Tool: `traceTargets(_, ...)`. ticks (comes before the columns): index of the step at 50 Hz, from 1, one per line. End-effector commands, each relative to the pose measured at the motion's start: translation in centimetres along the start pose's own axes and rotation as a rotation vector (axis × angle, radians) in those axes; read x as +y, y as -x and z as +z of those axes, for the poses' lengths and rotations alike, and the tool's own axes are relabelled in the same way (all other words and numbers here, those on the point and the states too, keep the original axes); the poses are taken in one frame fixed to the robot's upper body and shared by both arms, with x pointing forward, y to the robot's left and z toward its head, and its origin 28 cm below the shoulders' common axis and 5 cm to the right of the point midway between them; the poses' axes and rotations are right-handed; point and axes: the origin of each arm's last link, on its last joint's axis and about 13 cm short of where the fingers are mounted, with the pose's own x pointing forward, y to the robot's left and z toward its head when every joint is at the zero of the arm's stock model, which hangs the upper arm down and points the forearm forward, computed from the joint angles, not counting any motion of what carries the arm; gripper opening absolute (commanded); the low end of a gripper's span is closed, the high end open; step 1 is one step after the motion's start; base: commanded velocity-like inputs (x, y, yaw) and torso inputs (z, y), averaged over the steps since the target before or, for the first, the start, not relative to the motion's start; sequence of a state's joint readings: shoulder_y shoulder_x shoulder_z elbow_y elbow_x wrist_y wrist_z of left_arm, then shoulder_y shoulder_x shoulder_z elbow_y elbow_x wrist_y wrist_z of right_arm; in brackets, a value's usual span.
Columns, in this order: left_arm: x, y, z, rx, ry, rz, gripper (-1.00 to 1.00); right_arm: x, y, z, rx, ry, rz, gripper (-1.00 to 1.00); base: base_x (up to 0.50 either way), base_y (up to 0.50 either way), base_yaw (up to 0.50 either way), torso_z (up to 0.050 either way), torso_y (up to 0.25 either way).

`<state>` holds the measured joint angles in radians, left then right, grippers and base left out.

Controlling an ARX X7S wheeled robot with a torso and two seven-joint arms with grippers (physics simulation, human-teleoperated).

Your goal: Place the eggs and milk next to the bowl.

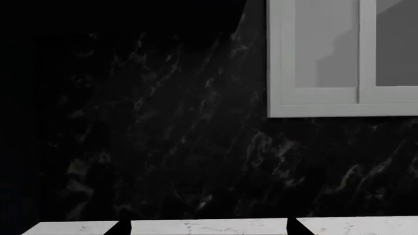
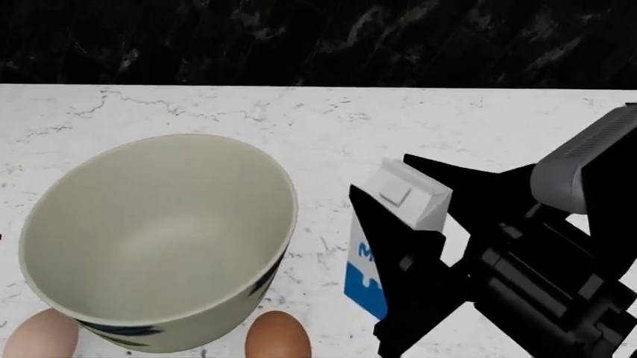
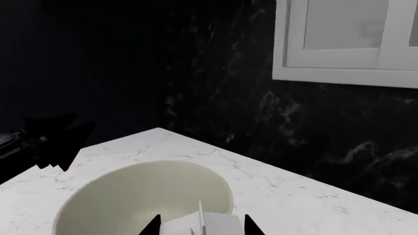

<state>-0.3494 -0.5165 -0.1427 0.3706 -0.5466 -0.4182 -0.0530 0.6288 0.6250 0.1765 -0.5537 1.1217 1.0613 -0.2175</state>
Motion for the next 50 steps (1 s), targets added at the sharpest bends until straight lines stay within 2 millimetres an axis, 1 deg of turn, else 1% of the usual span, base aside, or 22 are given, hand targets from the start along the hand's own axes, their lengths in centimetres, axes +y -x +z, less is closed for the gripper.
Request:
traceTargets(1, 0.1, 0.1, -0.1, 0.007, -0.008, 0.0, 1.0, -1.8, -0.6, -0.1, -0.022, 0.023, 0.067, -1.0, 0.0, 0.0, 0.0, 0.0, 0.0)
traceTargets(8, 0.0, 0.0, -0.1, 0.008, -0.015, 0.002, 1.0, -3.0, -1.7, -0.8, -0.006, 0.003, 0.071, -1.0, 0.0, 0.0, 0.0, 0.001, 0.001)
traceTargets(13, 0.3, 0.1, -0.1, 0.008, -0.017, 0.009, 1.0, -3.8, -3.0, -1.6, 0.007, -0.016, 0.081, -1.0, 0.0, 0.0, 0.0, 0.0, 0.0)
traceTargets(25, 0.9, 0.3, 0.0, 0.005, -0.021, 0.032, 1.0, -4.7, -5.4, -2.9, 0.034, -0.042, 0.101, -1.0, 0.0, 0.0, 0.0, 0.0, 0.001)
traceTargets(30, 1.1, 0.2, -0.1, 0.006, -0.022, 0.037, 1.0, -5.1, -5.9, -3.4, 0.042, -0.051, 0.106, -1.0, 0.0, 0.0, 0.0, 0.002, 0.002)
traceTargets(50, 1.3, 0.1, -0.2, 0.006, -0.022, 0.043, 1.0, -5.4, -7.2, -4.7, 0.061, -0.065, 0.117, -1.0, 0.0, 0.0, 0.0, 0.001, 0.001)
